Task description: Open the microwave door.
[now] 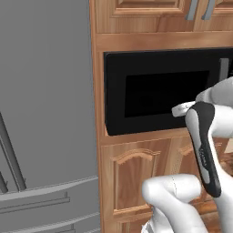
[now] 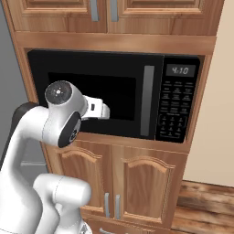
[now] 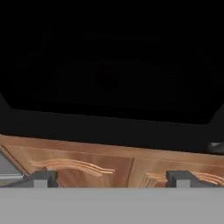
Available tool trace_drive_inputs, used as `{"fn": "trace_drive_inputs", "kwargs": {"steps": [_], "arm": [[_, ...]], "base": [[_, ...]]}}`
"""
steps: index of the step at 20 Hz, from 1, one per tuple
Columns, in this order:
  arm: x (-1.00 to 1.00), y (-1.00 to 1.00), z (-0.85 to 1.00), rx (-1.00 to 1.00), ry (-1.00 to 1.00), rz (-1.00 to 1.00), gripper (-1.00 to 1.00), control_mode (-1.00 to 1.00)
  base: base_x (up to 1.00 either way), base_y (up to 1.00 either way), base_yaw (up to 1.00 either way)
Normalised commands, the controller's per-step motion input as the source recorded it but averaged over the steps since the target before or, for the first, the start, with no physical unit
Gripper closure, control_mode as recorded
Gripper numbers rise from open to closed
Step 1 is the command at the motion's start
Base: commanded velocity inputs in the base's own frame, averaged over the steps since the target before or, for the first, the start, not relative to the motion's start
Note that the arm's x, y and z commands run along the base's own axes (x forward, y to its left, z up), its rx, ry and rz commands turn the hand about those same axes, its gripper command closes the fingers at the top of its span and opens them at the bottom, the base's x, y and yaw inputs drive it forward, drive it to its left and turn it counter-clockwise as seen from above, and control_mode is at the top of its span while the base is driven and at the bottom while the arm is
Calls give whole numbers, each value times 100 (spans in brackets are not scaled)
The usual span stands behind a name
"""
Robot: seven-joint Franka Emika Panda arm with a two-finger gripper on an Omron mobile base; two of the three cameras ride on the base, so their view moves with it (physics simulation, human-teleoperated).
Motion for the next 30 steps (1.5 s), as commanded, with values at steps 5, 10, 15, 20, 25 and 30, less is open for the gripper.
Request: {"fn": "trace_drive_inputs", "kwargs": {"steps": [5,10,15,20,25,30], "arm": [[-13,-53,32,0,-25,-1,-100,-100],[0,-68,14,0,-18,-3,-100,-100],[0,-69,1,0,-19,0,-100,-100],[7,-65,0,0,-23,0,-100,-100],[18,-29,0,0,-18,0,-100,-100],[40,-26,1,0,-4,0,-100,-100]], "base": [[0,0,0],[0,0,0],[0,0,0],[0,0,0],[0,0,0],[0,0,0]]}}
